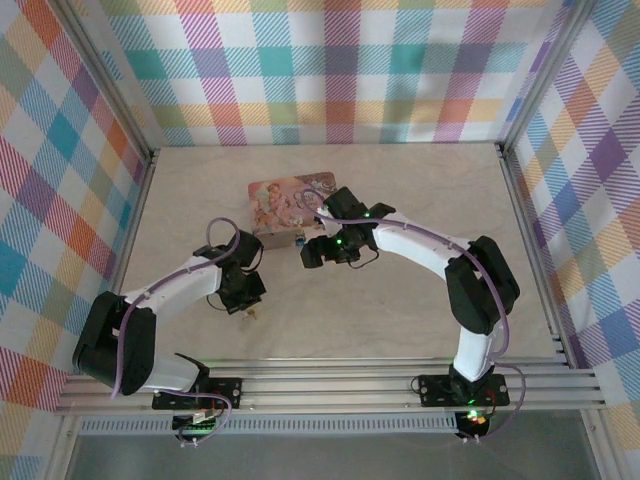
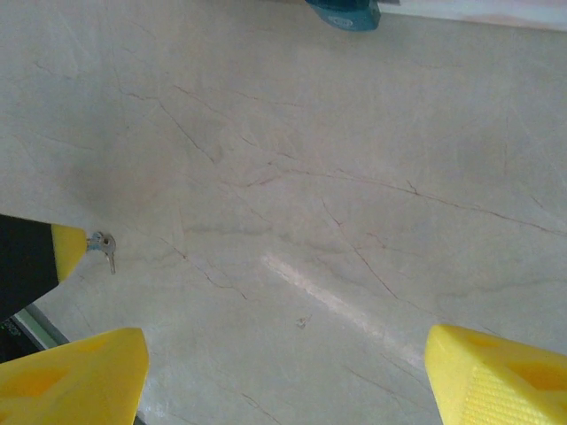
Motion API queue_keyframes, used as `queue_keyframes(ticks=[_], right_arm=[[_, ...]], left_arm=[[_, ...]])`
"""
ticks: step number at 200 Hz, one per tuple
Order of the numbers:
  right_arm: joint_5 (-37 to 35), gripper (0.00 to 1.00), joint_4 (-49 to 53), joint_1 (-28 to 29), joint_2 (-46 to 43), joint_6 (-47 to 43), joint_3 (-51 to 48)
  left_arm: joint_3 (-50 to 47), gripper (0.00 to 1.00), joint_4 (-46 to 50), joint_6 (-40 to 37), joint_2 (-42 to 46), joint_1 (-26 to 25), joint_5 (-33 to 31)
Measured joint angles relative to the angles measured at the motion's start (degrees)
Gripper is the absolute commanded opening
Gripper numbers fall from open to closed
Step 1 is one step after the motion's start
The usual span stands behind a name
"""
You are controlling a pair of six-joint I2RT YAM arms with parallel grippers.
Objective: Unlock the padlock with the key
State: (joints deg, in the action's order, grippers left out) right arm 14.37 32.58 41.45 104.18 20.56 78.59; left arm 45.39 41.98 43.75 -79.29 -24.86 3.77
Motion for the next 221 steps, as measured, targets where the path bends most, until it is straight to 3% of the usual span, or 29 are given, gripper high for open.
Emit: queue_keyframes(ticks=[36, 63, 133, 221], right_arm=[[0.0, 0.82, -0.7, 0.0, -1.2, 0.0, -0.4], [0.0, 0.81, -1.0, 0.0, -1.8, 0.0, -1.0], [0.2, 0.81, -1.3, 0.0, -1.8, -0.3, -1.4], [0.2, 0.81, -1.3, 0.0, -2.3, -0.5, -1.7]], left_arm=[[0.6, 0.36, 2.4, -0.5, 0.0, 0.0, -1.2], [0.6, 0.40, 3.5, -1.4, 0.0, 0.0, -1.3], [0.6, 0.27, 4.2, -10.2, -4.7, 0.0, -1.5], [0.6, 0.16, 2.4, -12.2, -7.0, 0.0, -1.2]])
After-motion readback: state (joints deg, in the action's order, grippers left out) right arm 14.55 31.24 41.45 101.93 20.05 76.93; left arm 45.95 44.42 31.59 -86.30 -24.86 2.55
